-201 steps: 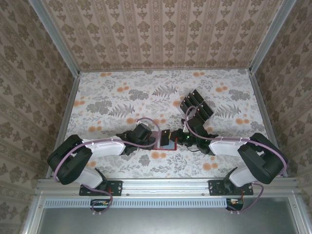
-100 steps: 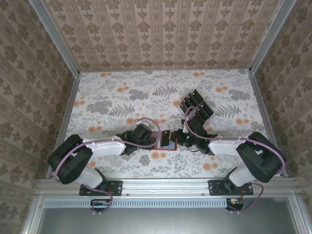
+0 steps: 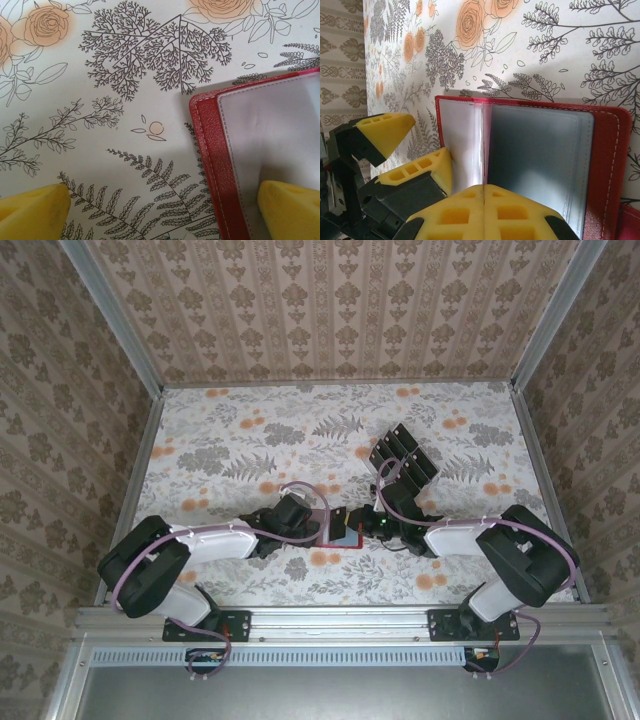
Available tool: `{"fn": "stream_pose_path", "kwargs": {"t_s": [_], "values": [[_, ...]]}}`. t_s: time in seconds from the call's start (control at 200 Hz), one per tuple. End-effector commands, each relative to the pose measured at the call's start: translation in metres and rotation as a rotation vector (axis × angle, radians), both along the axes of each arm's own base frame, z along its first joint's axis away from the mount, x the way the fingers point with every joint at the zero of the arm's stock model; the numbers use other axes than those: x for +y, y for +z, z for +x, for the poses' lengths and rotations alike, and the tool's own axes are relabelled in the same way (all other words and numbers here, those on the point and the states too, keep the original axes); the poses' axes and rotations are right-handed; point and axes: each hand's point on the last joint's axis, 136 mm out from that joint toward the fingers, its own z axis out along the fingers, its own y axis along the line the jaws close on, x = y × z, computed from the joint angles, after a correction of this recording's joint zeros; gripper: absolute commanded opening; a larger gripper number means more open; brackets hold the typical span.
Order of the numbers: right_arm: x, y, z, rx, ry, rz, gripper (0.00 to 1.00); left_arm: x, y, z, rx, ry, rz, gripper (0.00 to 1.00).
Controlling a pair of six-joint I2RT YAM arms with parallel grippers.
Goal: Put the credit cards into the card holder
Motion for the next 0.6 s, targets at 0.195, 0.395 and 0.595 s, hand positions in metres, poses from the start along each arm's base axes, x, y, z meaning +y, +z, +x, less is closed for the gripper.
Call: {"fn": "stream_pose_path", "kwargs": {"t_s": [0.195,0.395,0.595], "values": [[0.0001,0.0037,-0.0063,-0.003,0.002,0.021,0.00,0.0166,-0.0218,-0.0147,0.064,0.005,0.081,1.00],[-0.0031,0.0036,-0.0089,-0.004,-0.001,0.012,0.00,0.0176,-0.0229,-0.0153,0.066,0.006,0.082,1.00],[0.0004,0.0030,-0.0088,-0.002,0.004,0.018,0.00,0.0171,-0.0229,-0.0152,0.065,0.006,0.081,1.00]]}}
